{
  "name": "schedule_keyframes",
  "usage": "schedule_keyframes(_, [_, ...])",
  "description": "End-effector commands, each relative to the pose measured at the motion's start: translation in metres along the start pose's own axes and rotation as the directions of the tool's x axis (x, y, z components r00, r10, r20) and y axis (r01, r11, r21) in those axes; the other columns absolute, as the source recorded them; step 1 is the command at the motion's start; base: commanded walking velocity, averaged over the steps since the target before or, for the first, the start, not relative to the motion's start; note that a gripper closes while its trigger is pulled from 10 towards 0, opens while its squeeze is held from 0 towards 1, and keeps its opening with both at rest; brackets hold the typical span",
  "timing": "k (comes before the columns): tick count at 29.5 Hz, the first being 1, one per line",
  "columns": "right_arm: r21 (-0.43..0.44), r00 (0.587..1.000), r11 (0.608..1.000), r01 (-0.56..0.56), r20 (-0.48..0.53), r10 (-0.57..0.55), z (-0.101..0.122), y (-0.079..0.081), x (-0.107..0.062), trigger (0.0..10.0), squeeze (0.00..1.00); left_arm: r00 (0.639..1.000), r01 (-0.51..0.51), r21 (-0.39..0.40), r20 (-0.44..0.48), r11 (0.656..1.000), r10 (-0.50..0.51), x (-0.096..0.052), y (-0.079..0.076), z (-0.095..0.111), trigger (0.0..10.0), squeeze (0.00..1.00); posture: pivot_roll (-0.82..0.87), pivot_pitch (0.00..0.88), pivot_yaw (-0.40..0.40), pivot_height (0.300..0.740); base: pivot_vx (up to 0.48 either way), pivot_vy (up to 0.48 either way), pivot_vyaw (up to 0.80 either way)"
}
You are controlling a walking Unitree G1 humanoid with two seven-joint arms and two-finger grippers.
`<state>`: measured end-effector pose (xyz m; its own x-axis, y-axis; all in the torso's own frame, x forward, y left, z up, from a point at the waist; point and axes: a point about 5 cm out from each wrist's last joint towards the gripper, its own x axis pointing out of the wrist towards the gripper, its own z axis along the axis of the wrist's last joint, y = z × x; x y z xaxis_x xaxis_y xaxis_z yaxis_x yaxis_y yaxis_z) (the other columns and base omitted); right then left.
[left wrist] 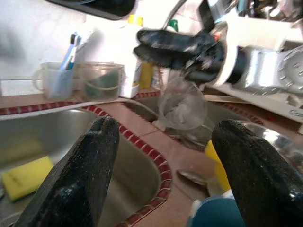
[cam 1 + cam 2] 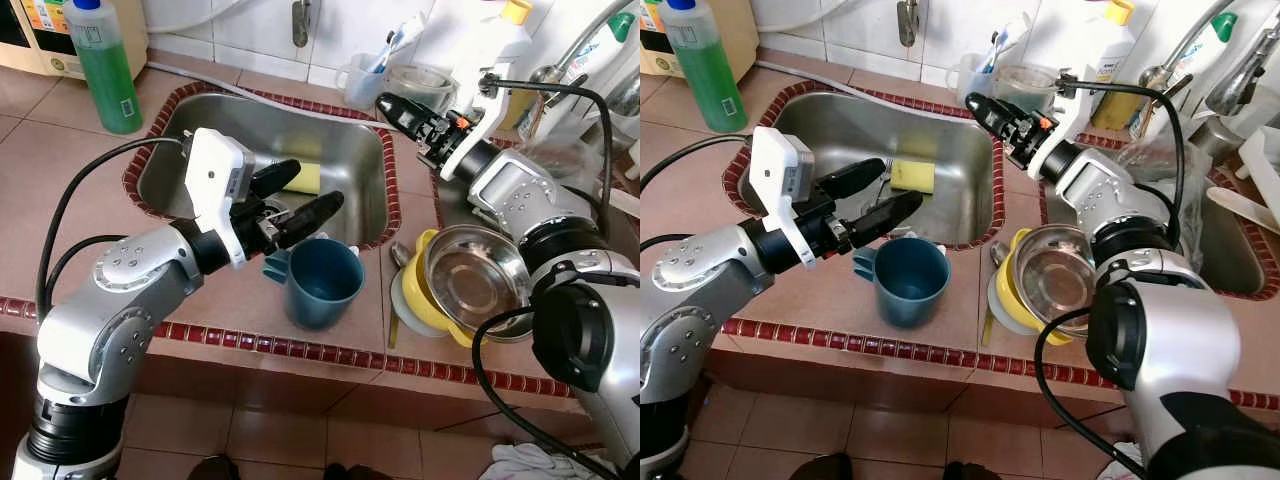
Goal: Kitchen organization
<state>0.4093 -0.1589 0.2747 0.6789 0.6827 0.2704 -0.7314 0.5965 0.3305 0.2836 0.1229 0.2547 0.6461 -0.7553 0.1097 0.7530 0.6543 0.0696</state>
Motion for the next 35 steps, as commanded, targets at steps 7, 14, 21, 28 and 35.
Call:
schedule_keyframes(7, [-0.266, 0.996, 0.963, 0.047, 0.082, -0.026, 0.024, 0.002, -0.005, 10.0, 0.0, 0.991, -0.129, 0.107, -0.023, 0.986, 0.132, 0.006, 0.024, -0.011, 10.0, 0.0, 0.04, 0.098, -0.161, 0.74, 0.0, 0.0, 0.0])
schedule_keyframes(14, [-0.429, 0.983, 0.895, 0.123, 0.176, -0.05, 0.017, 0.02, -0.017, 10.0, 0.0, 0.951, -0.308, 0.129, 0.025, 0.943, 0.307, 0.017, 0.051, -0.012, 10.0, 0.0, 0.01, 0.046, -0.126, 0.74, 0.0, 0.0, 0.0])
schedule_keyframes(21, [-0.459, 0.965, 0.873, 0.167, 0.257, -0.049, 0.021, 0.039, -0.034, 10.0, 0.0, 0.945, -0.327, 0.136, 0.043, 0.935, 0.324, 0.018, 0.062, -0.01, 10.0, 0.0, 0.0, 0.026, -0.108, 0.74, 0.0, 0.0, 0.0])
schedule_keyframes(28, [-0.448, 0.956, 0.874, 0.186, 0.287, -0.057, 0.009, 0.07, -0.062, 10.0, 0.0, 0.958, -0.286, 0.11, 0.041, 0.952, 0.284, 0.012, 0.068, -0.011, 10.0, 0.0, -0.01, 0.018, -0.087, 0.74, 0.0, 0.0, 0.0])
schedule_keyframes(35, [-0.418, 0.954, 0.879, 0.228, 0.276, -0.116, -0.015, 0.085, -0.088, 10.0, 0.0, 0.946, -0.318, 0.109, -0.033, 0.942, 0.323, 0.007, 0.072, -0.02, 10.0, 0.0, -0.02, 0.022, -0.059, 0.74, 0.0, 0.0, 0.0])
